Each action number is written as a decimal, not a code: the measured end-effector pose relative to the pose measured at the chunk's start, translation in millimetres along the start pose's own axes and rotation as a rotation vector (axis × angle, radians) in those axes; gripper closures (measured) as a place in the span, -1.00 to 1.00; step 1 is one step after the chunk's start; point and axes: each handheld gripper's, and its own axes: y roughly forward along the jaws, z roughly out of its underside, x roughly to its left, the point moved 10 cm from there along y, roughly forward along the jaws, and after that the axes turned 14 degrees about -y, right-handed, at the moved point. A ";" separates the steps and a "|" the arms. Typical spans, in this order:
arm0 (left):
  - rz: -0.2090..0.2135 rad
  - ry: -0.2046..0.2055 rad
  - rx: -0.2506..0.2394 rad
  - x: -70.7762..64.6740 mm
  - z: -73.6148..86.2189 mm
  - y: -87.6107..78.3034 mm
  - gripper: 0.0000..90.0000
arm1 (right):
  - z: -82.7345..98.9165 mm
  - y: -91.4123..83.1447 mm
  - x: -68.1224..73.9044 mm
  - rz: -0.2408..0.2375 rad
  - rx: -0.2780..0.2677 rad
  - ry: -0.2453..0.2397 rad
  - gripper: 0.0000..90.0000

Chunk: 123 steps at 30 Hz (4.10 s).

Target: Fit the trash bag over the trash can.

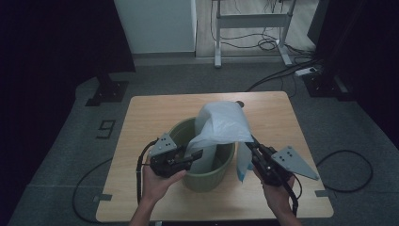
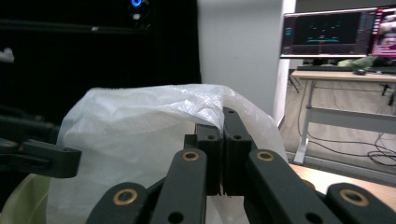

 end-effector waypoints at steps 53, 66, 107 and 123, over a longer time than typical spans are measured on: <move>0.080 0.017 -0.121 -5.6 -23.5 -1.4 1.00 | 13.1 22.1 39.6 -0.152 0.057 -0.018 0.11; 0.022 -0.085 -0.195 24.1 -24.5 -24.1 1.00 | 39.6 -5.5 42.1 -0.163 0.100 -0.031 -0.14; 0.010 -0.009 -0.154 22.1 -25.5 -41.3 -0.25 | 25.7 13.5 31.9 -0.204 0.051 -0.062 0.98; 0.052 0.031 -0.066 19.9 -34.0 -5.2 0.84 | 23.4 16.3 33.9 -0.230 0.050 -0.065 0.98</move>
